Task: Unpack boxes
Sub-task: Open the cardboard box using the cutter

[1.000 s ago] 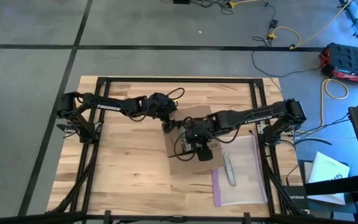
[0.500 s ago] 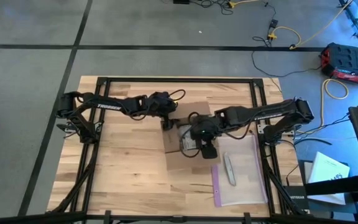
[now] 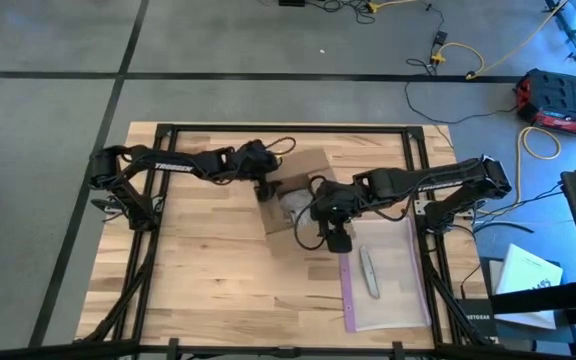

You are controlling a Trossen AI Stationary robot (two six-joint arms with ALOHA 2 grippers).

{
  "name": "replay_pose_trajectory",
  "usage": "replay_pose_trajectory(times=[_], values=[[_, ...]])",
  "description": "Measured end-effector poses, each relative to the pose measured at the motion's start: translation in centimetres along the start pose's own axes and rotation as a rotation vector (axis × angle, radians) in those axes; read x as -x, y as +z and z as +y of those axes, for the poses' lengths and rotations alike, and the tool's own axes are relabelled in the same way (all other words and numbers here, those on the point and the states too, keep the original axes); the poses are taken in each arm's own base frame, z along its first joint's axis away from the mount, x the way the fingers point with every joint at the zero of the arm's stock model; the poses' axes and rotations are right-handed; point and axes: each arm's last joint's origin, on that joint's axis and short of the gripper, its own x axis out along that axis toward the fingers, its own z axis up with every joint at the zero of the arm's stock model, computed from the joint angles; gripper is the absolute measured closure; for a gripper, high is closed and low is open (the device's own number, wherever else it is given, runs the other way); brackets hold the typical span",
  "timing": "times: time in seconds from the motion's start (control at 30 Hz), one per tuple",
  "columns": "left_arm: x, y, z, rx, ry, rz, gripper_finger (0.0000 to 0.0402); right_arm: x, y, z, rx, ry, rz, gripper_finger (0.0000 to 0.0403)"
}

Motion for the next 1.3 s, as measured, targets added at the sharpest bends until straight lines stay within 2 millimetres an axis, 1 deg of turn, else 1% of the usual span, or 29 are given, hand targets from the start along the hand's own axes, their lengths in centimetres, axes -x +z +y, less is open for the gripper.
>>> replay_pose_trajectory(times=[0.07,0.17,0.23,0.3,0.37,0.5,0.57,0.6,0.73,0.83,0.9,0.93,1.0,1.03,1.1,1.2,1.3], values=[[0.4,0.4,0.3,0.029,0.017,-0.04,0.0002,0.0,-0.1,0.0,-0.014,-0.012,0.006,0.0143],[1.8,2.0,0.5,0.078,-0.002,-0.176,0.0002,0.0,-0.2,-0.1,-0.017,-0.03,0.014,0.0143],[2.6,2.8,0.4,0.108,-0.019,-0.24,0.0002,0.2,-0.3,-0.2,-0.021,-0.05,0.024,0.0143],[2.8,3.0,0.0,0.129,-0.034,-0.259,0.0002,0.4,-0.7,-0.3,-0.035,-0.086,0.047,0.0143],[2.8,3.1,-0.4,0.13,-0.048,-0.26,0.0002,1.0,-1.0,-0.4,-0.052,-0.136,0.053,0.0143],[3.0,3.0,-1.1,0.156,-0.026,-0.246,0.0003,3.0,-1.6,-0.6,-0.103,-0.22,0.012,0.0143],[3.5,3.2,-1.2,0.189,-0.01,-0.26,0.0004,4.1,-1.9,-0.6,-0.133,-0.244,-0.02,0.0143],[4.0,3.6,-1.1,0.205,-0.009,-0.296,0.0005,4.6,-2.0,-0.7,-0.145,-0.25,-0.034,0.0143],[7.1,5.2,-0.1,0.254,0.022,-0.438,0.0005,6.5,-2.5,-0.7,-0.192,-0.279,-0.096,0.0143],[9.3,5.9,0.6,0.316,0.032,-0.518,0.0005,7.3,-3.1,-0.8,-0.214,-0.309,-0.093,0.0143],[10.9,6.4,0.5,0.387,0.0,-0.587,0.0005,7.6,-3.6,-1.0,-0.227,-0.365,-0.063,0.0143],[11.6,6.6,0.1,0.407,-0.024,-0.599,0.0005,7.7,-4.0,-1.1,-0.24,-0.412,-0.036,0.0143],[12.0,6.5,-1.4,0.388,-0.075,-0.577,0.0006,7.6,-4.8,-1.4,-0.263,-0.497,0.016,0.0143],[12.0,6.3,-2.3,0.369,-0.101,-0.548,0.0006,7.5,-5.1,-1.4,-0.263,-0.514,0.04,0.0143],[11.5,5.6,-4.5,0.35,-0.121,-0.454,0.0006,7.1,-5.3,-1.5,-0.266,-0.519,0.056,0.0143],[11.3,4.1,-7.3,0.335,-0.111,-0.315,0.0006,6.7,-4.7,-1.4,-0.339,-0.504,-0.022,0.0143],[12.1,2.7,-9.5,0.314,-0.074,-0.217,0.0006,6.1,-3.9,-1.3,-0.4,-0.471,-0.083,0.0143]])
